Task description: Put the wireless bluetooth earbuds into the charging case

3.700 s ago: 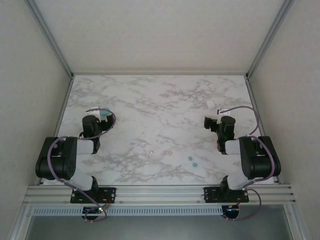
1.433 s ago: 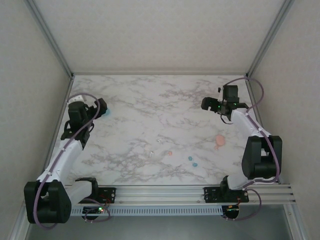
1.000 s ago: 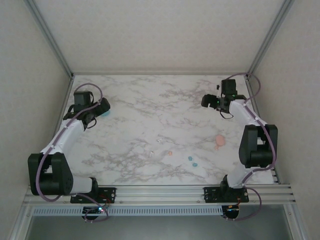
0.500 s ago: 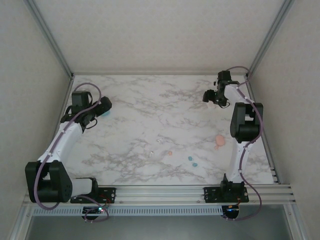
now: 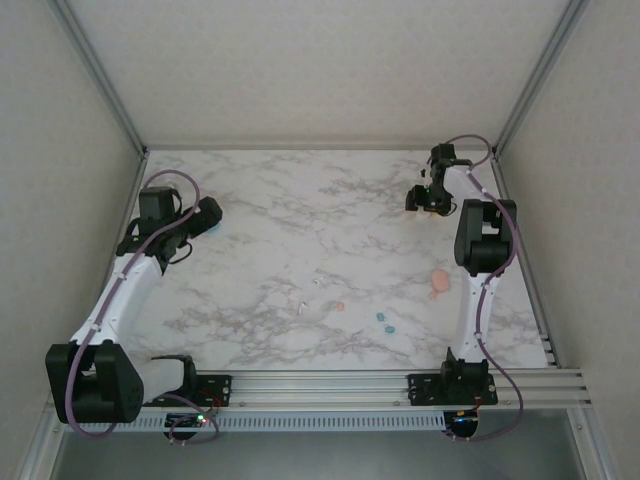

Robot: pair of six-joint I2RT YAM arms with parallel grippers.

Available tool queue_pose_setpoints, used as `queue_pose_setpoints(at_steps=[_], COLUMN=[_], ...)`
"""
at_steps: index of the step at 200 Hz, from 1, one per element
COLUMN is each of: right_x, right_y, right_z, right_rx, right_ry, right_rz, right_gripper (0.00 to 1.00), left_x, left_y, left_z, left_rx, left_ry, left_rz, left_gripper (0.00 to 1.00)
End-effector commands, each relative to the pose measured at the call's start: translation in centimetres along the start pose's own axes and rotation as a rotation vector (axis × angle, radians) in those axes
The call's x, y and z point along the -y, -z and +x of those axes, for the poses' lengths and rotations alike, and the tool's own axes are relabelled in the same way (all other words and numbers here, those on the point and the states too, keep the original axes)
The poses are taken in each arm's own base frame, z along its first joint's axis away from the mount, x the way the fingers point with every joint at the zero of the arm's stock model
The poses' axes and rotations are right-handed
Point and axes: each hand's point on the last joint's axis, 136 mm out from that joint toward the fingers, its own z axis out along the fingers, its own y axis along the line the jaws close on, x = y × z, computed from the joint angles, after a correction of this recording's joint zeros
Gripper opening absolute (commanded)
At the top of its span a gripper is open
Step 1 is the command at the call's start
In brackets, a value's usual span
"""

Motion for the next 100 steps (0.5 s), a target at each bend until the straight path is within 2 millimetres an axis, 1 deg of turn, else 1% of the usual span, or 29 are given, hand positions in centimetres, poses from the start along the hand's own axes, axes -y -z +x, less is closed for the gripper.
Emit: queue_pose_setpoints(at_steps=[1,28,50,57,67,81,100], right_x=[0.2,0.0,-0.6,-0.9,-1.4,-2.5,-4.0], right_y=[-0.6,-1.1,-1.4,-1.4,-1.3,-1.1,-0.2], right_z=[0.1,0.1,0.5,0.6,0.9,1.3,1.8], right_rx=[-0.029,-0.032,-0.048,-0.051,-0.053,-0.053,-0.038], right_ry=[0.051,0.081,0.12,0.133,0.155,0.192,0.234], right_rz=[0.04,0.056,0.069,0.073,0.08,0.083,0.096], right_gripper=[0.64,0.61,0.56,0.53,0.49,0.42,0.41], left_x=[0.1,0.0,0.0,0.0,-0.1,-0.1,0.0], left_y=[0.5,0.6,0.8,0.9,1.0,1.0,1.1], left_z=[0.8,1.0,1.0,1.0,1.0,0.9,0.9], left_rx=[-0.024,-0.026,-0.021,-0.02,-0.017,-0.012,-0.013], left_ry=[-0.016,-0.016,-0.018,-0.017,-0.018,-0.017,-0.017], left_rz=[0.008,0.009,0.004,0.004,0.002,0.003,0.007], left_gripper=[0.98,0.98,0.98,0.98,0.98,0.98,0.98])
